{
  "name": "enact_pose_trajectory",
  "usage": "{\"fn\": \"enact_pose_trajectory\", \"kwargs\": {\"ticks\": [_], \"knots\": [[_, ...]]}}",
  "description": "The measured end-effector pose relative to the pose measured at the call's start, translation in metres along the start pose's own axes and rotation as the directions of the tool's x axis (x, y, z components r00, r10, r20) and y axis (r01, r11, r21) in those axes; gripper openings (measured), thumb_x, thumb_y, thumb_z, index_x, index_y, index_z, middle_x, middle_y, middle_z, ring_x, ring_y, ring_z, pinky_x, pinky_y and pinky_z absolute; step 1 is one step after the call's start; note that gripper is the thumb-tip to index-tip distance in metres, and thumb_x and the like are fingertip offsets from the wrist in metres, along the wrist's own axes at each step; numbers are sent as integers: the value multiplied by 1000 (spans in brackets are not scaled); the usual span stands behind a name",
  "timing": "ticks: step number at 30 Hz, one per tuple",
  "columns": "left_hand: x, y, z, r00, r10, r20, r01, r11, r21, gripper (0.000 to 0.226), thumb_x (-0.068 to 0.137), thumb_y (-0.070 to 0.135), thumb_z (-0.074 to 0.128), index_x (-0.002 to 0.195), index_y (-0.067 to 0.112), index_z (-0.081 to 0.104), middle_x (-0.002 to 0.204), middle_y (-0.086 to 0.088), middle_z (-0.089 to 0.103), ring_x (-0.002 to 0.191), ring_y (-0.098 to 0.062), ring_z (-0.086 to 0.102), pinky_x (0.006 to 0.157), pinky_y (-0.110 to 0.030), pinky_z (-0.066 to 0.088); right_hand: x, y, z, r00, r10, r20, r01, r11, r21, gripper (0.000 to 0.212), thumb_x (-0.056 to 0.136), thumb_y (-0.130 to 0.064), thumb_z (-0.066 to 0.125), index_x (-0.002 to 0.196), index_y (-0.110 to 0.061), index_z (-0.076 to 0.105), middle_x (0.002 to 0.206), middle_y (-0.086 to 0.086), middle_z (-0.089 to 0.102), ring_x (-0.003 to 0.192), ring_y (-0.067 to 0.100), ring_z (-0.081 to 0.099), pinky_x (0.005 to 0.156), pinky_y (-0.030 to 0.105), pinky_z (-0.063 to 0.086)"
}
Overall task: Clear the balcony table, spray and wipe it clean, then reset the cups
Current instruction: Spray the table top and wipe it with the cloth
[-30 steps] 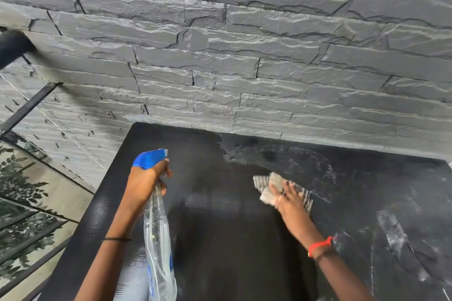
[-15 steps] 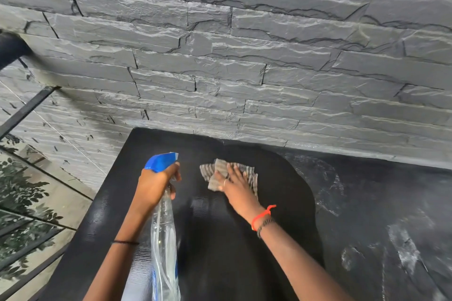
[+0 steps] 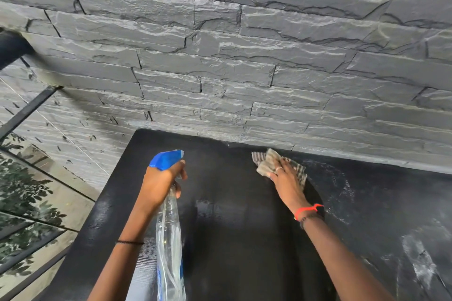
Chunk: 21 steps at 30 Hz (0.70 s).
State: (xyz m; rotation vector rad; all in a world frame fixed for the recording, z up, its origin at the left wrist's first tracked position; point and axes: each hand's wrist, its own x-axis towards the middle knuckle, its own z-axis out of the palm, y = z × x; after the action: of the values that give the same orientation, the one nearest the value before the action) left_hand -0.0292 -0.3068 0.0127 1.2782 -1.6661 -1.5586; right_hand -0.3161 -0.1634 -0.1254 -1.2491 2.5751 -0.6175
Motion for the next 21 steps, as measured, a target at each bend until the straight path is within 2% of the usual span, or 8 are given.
{"fn": "enact_pose_trajectory", "kwargs": {"ticks": [3, 6, 9, 12, 14, 21], "knots": [[1, 0, -4, 1000, -6, -6, 6, 1000, -2, 24, 93, 13, 55, 71, 3, 53, 70, -6, 59, 34, -17, 46, 41, -21, 40, 31, -48, 27, 991, -126, 51, 128, 991, -35, 57, 96, -23, 46, 149, -17, 25, 155, 8, 22, 144, 28, 18, 117, 28, 2], [1, 1, -8, 999, -19, -26, 19, 1000, -15, 23, 93, 12, 56, 71, 4, 52, 67, -4, 59, 34, -17, 45, 40, -20, 39, 40, -109, 61, 947, -285, 146, 303, 945, -121, 65, 92, -4, 38, 149, -30, 20, 156, 15, 15, 143, 39, 12, 119, 44, 8], [2, 3, -10, 999, -13, -52, 12, 1000, -23, 20, 92, 9, 57, 73, 3, 52, 66, -5, 59, 33, -18, 44, 39, -20, 38, 49, -159, 81, 907, -334, 257, 383, 908, -170, 63, 93, 2, 30, 149, -28, 21, 156, 22, 8, 144, 41, 5, 118, 51, 8], [2, 2, -12, 998, -14, -69, 13, 1000, -14, 17, 91, 9, 58, 76, 3, 53, 68, -7, 58, 31, -18, 43, 38, -19, 38, 55, -176, 82, 914, -285, 288, 352, 911, -215, 56, 97, -2, 26, 149, -25, 23, 156, 20, 8, 145, 37, 4, 118, 50, 8], [1, 2, -13, 998, -14, -69, 14, 1000, -9, 18, 91, 9, 58, 76, 2, 54, 68, -7, 58, 31, -18, 42, 38, -19, 37, 56, -165, 81, 934, -246, 260, 303, 929, -211, 55, 97, -4, 28, 148, -25, 25, 157, 18, 10, 145, 35, 6, 118, 48, 9], [0, -3, -10, 999, -18, -36, 17, 1000, -12, 19, 92, 12, 58, 75, 4, 53, 61, 2, 58, 32, -19, 43, 39, -18, 37, 48, -66, 48, 993, -61, 97, 80, 975, -206, 62, 88, -3, 36, 146, -25, 32, 154, 19, 21, 142, 35, 18, 117, 44, 18]]}}
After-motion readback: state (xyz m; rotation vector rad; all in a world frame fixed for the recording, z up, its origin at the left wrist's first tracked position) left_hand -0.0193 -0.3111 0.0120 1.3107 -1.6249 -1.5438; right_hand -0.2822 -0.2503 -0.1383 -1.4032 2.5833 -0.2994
